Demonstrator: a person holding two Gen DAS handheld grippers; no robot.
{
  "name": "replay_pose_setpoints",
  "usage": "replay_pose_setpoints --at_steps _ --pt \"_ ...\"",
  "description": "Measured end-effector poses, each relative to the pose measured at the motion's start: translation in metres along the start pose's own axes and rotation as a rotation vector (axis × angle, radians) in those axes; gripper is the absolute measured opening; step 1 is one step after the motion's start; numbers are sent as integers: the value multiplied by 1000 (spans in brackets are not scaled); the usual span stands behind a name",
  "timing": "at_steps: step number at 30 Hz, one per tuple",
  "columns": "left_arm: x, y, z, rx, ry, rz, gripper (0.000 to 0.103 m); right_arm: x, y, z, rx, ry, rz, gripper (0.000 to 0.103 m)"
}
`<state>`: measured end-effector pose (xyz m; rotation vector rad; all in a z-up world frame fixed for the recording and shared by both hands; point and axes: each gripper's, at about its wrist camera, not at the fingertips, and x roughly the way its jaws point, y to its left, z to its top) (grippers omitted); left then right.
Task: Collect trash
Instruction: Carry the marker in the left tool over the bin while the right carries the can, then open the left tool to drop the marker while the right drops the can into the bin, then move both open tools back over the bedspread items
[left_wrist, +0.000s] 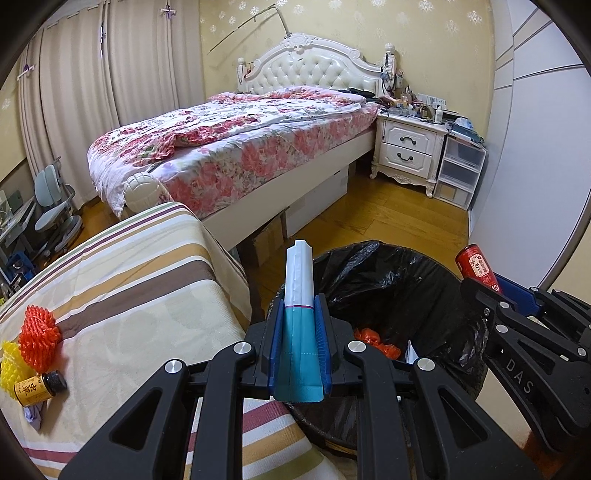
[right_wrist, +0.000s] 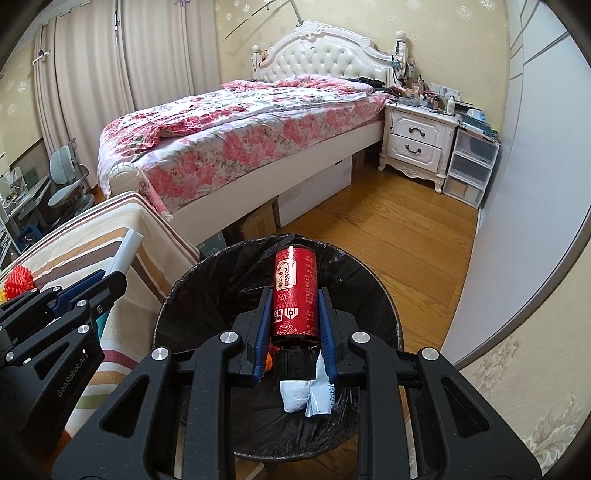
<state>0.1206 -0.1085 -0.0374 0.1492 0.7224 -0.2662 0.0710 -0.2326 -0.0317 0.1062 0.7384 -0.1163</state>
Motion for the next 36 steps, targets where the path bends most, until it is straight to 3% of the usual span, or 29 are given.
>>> replay_pose_setpoints --at_steps 16,17,19,24,29,36 --pt "13 -1 -1 8 35 5 22 10 -1 3 6 11 -23 27" --pt "12 -1 -1 9 35 7 25 9 -1 3 7 10 -25 30" --pt "11 1 -2 5 28 14 43 8 0 3 8 -1 -36 41" --pt "4 7 -2 -13 8 25 61 2 1 4 5 -18 -52 48" --pt "-5 18 -4 -32 -8 43 69 -3 4 4 1 -28 -55 57" --pt "-19 39 -14 -58 -5 78 70 -12 17 1 -10 -32 -42 63"
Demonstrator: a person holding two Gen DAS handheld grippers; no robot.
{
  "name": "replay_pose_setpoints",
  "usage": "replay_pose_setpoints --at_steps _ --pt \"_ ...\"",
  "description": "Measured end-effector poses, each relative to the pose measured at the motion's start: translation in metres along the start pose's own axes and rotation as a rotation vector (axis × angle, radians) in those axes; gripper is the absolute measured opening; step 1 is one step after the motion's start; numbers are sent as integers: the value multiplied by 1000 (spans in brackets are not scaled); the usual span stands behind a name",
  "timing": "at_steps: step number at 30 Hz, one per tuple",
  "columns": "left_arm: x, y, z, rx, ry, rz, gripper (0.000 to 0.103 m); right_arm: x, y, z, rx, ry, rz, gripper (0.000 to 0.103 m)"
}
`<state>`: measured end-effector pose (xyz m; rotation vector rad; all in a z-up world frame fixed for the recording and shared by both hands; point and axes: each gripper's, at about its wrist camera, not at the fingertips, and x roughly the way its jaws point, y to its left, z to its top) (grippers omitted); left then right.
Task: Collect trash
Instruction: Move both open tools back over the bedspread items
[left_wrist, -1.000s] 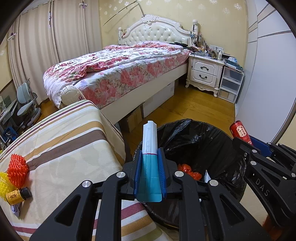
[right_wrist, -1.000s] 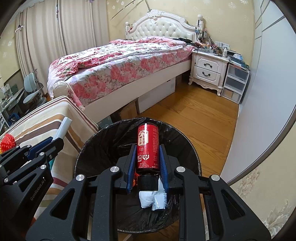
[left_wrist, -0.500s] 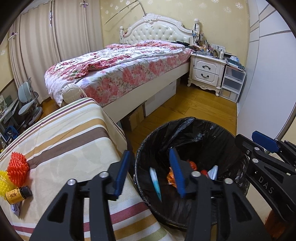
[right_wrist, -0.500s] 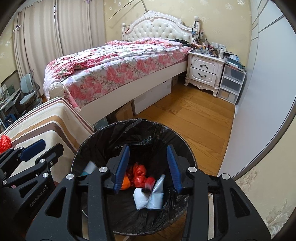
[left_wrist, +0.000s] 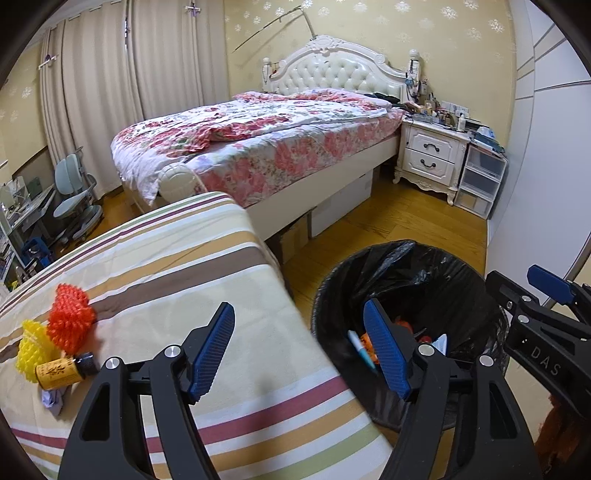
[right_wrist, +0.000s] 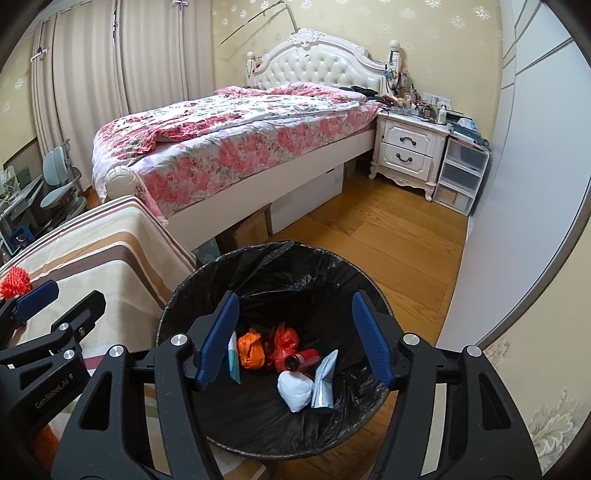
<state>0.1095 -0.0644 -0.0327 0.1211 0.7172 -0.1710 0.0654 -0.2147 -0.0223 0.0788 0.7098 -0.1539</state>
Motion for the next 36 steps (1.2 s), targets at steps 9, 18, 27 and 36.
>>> replay_pose_setpoints --at_steps 9,18,27,36 --pt "-23 44 -25 -46 19 57 71 -10 31 -11 -32 15 48 67" --pt "-55 97 -53 -104 26 126 71 -21 87 -24 -105 33 140 67" --pt "-77 160 -83 -197 46 221 71 -35 151 -32 -202 31 230 67" --pt "-93 220 -105 -287 59 317 71 -45 210 -30 -289 26 298 67"
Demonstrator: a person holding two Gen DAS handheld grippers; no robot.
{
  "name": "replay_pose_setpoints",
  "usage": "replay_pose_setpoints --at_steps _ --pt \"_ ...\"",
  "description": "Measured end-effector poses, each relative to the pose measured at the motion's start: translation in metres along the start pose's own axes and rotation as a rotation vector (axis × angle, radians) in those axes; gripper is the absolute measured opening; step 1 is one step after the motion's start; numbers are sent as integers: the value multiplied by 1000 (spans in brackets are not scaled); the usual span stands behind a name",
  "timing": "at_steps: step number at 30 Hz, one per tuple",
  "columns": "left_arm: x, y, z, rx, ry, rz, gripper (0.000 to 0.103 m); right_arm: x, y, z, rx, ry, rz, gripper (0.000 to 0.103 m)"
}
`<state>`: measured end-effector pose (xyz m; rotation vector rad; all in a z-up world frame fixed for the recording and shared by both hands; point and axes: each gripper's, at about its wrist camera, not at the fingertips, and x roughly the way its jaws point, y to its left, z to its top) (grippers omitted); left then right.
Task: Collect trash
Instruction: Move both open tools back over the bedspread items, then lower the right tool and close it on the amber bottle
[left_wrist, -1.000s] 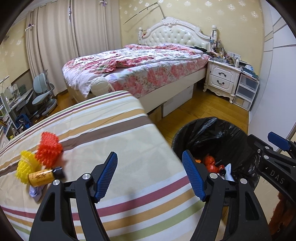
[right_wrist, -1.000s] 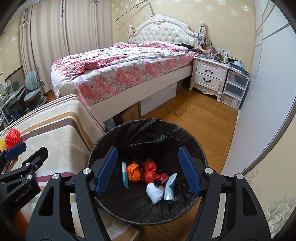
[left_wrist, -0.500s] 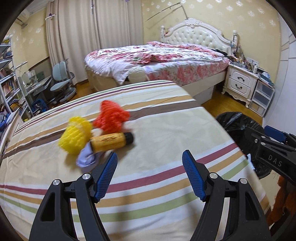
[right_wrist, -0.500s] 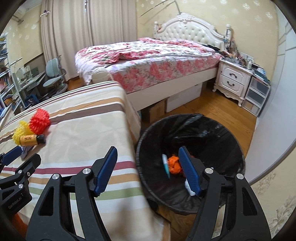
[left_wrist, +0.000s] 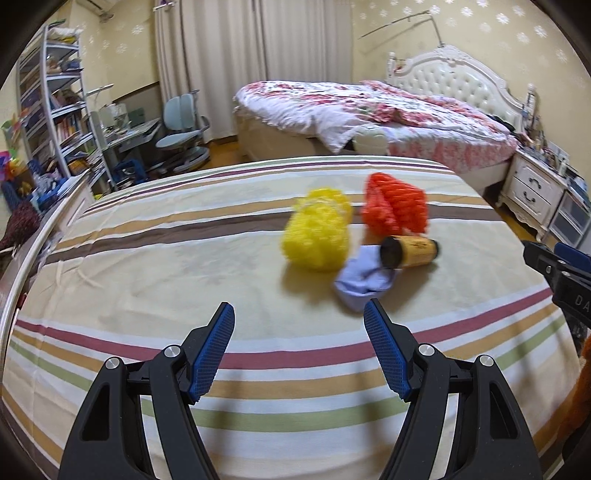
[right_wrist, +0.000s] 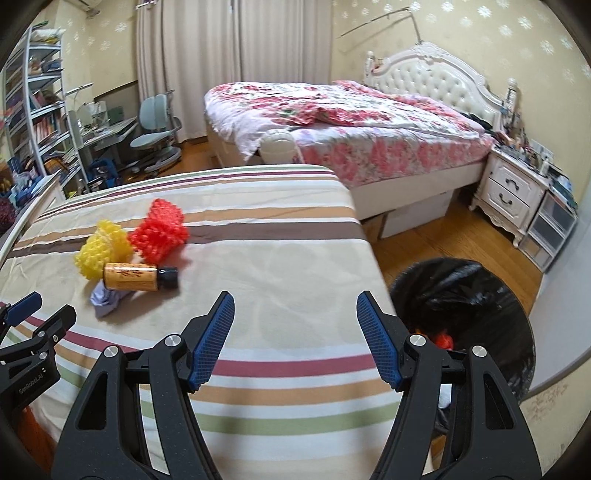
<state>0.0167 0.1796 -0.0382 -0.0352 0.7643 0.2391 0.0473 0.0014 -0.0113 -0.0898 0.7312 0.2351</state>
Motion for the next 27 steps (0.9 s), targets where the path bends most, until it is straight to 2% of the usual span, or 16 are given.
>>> replay_pose_setpoints --at_steps 9,17,22,27 --pt "14 53 5 -72 19 77 71 11 50 22 -63 0 70 68" --pt "20 68 5 -98 37 82 71 26 87 32 -99 25 124 68" --pt "21 70 4 -96 37 75 71 27 96 25 -130 47 122 69" --pt "22 72 3 -101 42 70 71 25 87 15 -101 67 105 73"
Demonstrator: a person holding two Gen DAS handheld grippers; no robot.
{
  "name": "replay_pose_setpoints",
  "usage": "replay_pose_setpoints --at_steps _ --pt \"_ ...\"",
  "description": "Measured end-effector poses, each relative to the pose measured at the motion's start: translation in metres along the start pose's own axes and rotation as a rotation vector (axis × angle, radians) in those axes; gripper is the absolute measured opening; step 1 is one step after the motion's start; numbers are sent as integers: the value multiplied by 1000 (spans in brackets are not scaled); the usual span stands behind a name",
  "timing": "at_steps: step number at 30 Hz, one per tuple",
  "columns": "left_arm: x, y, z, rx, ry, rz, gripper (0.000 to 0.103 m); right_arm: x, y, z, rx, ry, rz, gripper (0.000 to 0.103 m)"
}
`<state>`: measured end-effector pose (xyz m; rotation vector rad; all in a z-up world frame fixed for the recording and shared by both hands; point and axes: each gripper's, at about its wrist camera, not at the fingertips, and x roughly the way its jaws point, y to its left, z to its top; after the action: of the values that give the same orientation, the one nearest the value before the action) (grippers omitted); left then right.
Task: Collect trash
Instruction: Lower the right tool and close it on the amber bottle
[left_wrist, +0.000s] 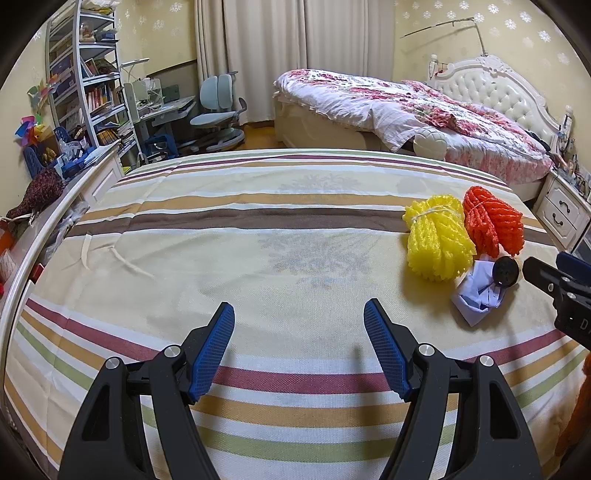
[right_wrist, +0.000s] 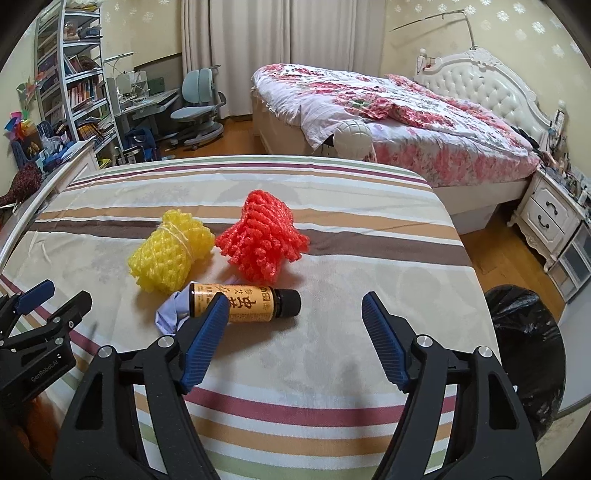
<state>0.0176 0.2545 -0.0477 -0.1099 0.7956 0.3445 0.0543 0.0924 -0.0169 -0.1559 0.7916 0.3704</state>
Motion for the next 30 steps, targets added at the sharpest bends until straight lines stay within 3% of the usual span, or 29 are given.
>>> replay_pose_setpoints --at_steps 5,11,30 --pt "0 0 -1 5 -2 3 71 -1 -3 9 41 -13 17 73" --pt "1 7 0 -26 7 -7 71 10 13 16 -3 1 19 74" --pt "-1 6 -2 -31 3 -13 71 3 -13 -27 32 64 -36 74"
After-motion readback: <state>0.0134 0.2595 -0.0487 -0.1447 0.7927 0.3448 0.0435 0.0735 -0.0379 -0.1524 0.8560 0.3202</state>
